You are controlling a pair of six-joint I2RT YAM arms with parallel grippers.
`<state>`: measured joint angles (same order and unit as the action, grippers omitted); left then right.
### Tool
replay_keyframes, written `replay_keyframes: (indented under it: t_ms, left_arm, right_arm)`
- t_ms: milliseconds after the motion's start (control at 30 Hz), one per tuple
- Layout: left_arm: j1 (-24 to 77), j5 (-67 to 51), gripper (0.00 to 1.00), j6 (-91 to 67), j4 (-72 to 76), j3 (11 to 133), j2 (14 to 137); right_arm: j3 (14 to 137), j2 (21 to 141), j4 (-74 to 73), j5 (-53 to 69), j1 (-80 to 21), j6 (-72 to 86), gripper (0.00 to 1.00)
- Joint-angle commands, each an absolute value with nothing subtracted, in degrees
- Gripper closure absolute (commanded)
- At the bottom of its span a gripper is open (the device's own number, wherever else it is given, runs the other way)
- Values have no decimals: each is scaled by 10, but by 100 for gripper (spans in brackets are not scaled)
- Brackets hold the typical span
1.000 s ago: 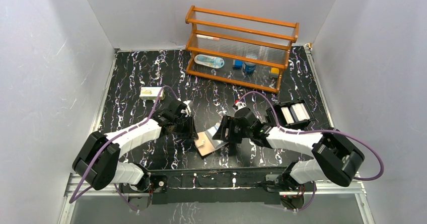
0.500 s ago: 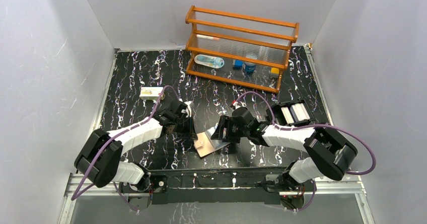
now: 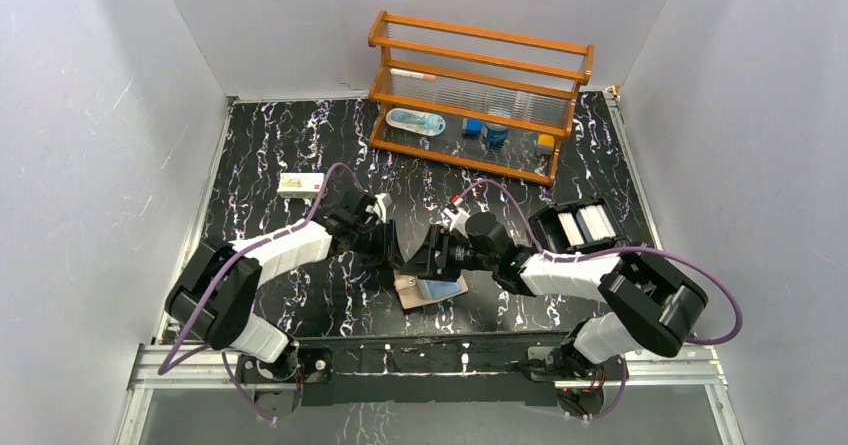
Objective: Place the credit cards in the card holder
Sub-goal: Open the card holder at the center of the board.
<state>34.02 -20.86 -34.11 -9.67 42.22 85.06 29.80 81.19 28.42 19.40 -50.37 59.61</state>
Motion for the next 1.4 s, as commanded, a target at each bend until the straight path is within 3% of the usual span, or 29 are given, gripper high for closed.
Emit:
replay_keyframes:
  t_ms: [0, 300, 467, 600, 733, 867, 1033, 1367]
  left_arm:
    - [306, -267, 62, -374, -101, 435, 831]
    - [294, -305, 46, -399, -59, 394, 795]
    - [294, -316, 38, -391, -47, 382, 808]
    - [295, -314, 38, -384, -43, 379, 817]
    - [295, -307, 44, -376, -45, 377, 844]
    - [295, -298, 62, -369, -49, 373, 853]
    - [295, -274, 77, -358, -65, 373, 849]
    - [295, -257, 81, -354, -79, 373, 859]
  right_arm:
    - [294, 838, 385, 225, -519, 634, 23]
    - [294, 896, 469, 229, -544, 667, 24]
    - [289, 876, 423, 204, -545, 647, 24]
    - [296, 860, 379, 188, -544, 627, 25]
    - [312, 840, 320, 182, -545, 606, 24]
    - [334, 788, 205, 137, -545, 561, 24]
    - [361, 729, 58, 48, -536, 504, 23]
    - [386, 744, -19, 1, -520, 471, 22]
